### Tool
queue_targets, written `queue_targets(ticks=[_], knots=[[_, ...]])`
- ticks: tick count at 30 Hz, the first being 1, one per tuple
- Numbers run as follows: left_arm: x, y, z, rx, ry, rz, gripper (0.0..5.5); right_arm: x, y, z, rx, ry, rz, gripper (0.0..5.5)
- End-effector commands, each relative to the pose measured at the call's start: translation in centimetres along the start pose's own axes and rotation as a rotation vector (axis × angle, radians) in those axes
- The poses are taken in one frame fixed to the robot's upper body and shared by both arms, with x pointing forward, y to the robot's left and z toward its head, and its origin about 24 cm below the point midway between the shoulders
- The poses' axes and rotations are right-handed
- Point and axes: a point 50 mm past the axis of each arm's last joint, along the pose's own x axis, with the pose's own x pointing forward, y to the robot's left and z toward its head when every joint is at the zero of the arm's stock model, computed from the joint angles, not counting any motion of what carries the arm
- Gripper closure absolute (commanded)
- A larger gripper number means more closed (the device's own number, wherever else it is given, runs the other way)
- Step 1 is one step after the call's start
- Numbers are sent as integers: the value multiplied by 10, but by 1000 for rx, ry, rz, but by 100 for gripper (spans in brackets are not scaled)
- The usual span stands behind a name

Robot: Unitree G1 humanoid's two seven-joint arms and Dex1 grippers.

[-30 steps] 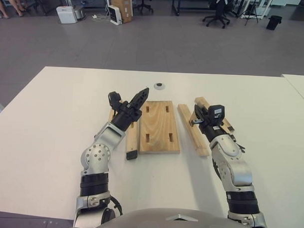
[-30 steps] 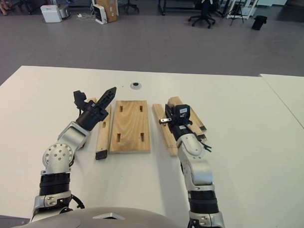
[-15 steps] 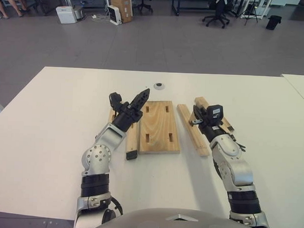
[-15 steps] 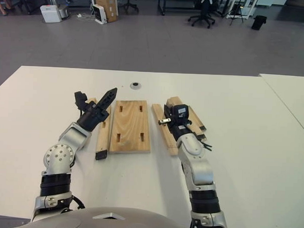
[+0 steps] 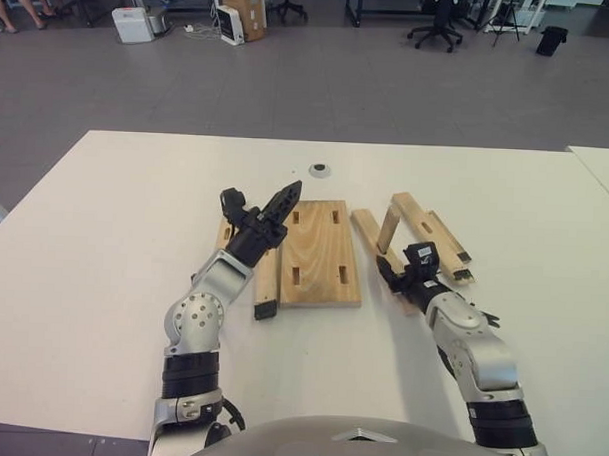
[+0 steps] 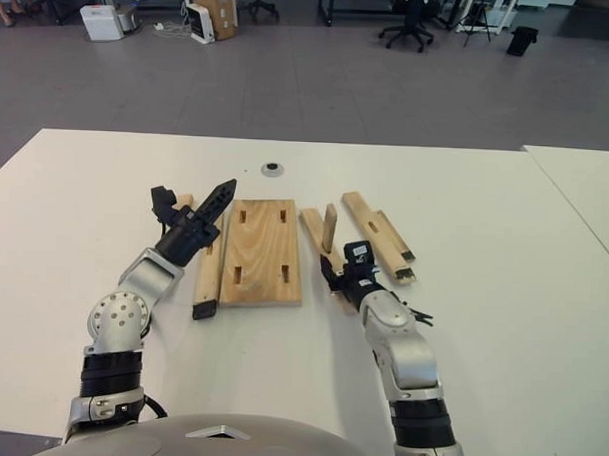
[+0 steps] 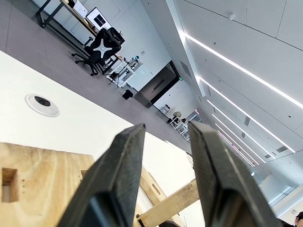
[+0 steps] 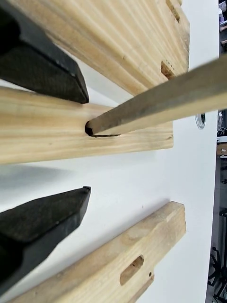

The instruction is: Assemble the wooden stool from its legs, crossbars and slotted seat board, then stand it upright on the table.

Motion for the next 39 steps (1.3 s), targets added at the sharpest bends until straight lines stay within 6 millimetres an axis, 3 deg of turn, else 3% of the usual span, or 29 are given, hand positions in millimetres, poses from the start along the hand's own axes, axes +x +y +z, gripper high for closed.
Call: queue_targets(ticks=[1,12,22,27,29,33,36,39], knots=[[-2,0,-1,13,-5,15,387,-11,-8,8,-17,29,16,162],[-4,1,-1,32,-12,38,387,-21,-5,-10,19,172,67,162],[0,2,-1,45,4,27,387,-23,1,-15,-22,189,142,340],[2,3,3,60,4,25,387,-20,-2,-13,9,169,159,342],[2,6,7,80,5,28,387,-16,-10,7,30,79,171,342],[6,18,37,198,-25,54,387,-14,-43,85,104,-228,209,342],[24,16,60,256,-57,17,387,-24,-34,125,191,-392,402,343],[51,-6,76,244,-36,-103,387,-34,-20,152,285,-486,618,343]])
